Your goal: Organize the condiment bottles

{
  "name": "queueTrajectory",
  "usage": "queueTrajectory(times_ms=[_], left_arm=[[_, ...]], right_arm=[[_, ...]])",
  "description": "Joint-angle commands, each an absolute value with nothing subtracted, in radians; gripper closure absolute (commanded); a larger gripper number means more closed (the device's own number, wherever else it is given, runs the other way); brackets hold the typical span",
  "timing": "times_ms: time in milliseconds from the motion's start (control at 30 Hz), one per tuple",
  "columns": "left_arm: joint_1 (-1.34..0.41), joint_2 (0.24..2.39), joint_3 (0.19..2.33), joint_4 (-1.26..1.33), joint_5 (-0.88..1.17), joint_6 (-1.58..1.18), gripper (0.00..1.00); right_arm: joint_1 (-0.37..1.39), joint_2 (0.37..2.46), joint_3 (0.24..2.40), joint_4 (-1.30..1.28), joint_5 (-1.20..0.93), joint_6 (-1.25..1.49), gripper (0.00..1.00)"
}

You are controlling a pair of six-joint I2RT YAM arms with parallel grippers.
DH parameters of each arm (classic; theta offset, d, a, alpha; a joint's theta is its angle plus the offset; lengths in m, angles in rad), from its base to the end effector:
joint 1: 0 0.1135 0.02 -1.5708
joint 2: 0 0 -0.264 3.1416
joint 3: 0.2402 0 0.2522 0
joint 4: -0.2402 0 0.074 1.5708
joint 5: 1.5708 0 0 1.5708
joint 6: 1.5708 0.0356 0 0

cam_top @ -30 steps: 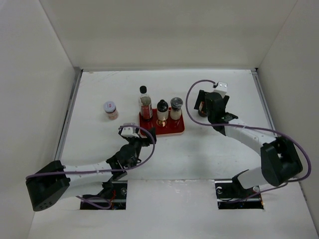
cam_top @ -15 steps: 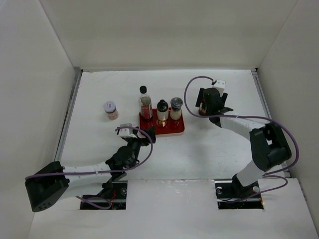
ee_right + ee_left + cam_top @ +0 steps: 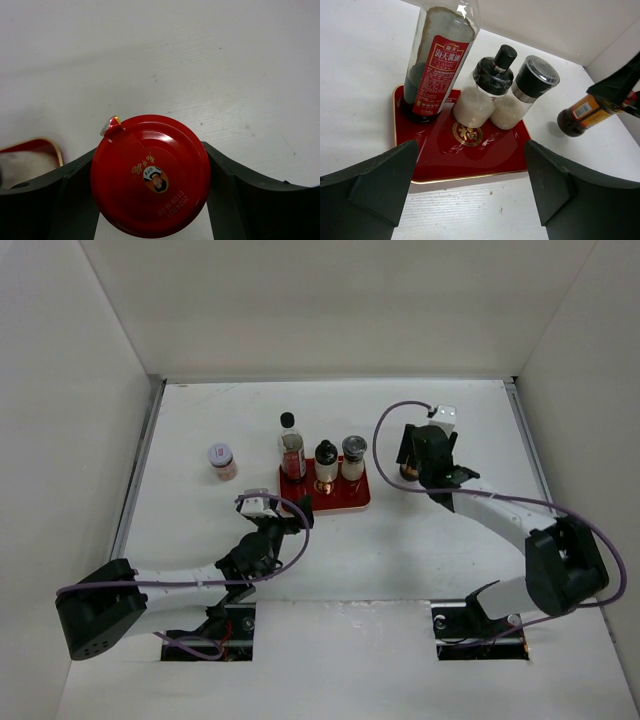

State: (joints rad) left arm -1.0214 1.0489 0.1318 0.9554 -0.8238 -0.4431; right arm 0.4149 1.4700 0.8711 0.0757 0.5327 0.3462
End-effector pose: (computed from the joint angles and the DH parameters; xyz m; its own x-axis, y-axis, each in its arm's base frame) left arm 0.1179 -0.1425 0.1881 -0.0662 -0.4497 -0.8907 0.1862 0.8714 -0.4538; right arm 0.3004 0.1125 0.2353 -0.4113 0.1382 -0.9009 0.2072 0.9767 0.0552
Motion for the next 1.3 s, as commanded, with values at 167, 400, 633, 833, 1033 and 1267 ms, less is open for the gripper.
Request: queueTrajectory(times_ms=[167,400,633,833,1033,1267], left_arm=[[-1.012,1.045,0.135,1.026,-0.833,-0.454,0.12],[-1.007,1.037,0.127,1.029,-0.833,-0.459,0.12],[-1.006,1.038,0.124,1.029,-0.834,-0.459,0.12],[-0.998,1.054,0.127,1.029,-0.834,-0.459,0.12],[-0.947,1.077,0.133,1.017,-0.833,-0.465,0.13],[-0.901,1.054,0.149,0.965,-0.833,-0.494,0.13]], right_arm=[[0.685,1.293,0.884,0.155,0.580,0.411,0.54],[0.814,1.416,0.946,0.270,0.577,0.430,0.53],[0.843,1.528,0.965,0.317,0.600,0.399,0.52],[0.877,1.575,0.951,0.356,0.649,0.344,0.32],[0.880,1.516,0.911,0.365,0.634,0.356,0.05],[0.845,1.255,0.763,0.368,0.583,0.383,0.00]])
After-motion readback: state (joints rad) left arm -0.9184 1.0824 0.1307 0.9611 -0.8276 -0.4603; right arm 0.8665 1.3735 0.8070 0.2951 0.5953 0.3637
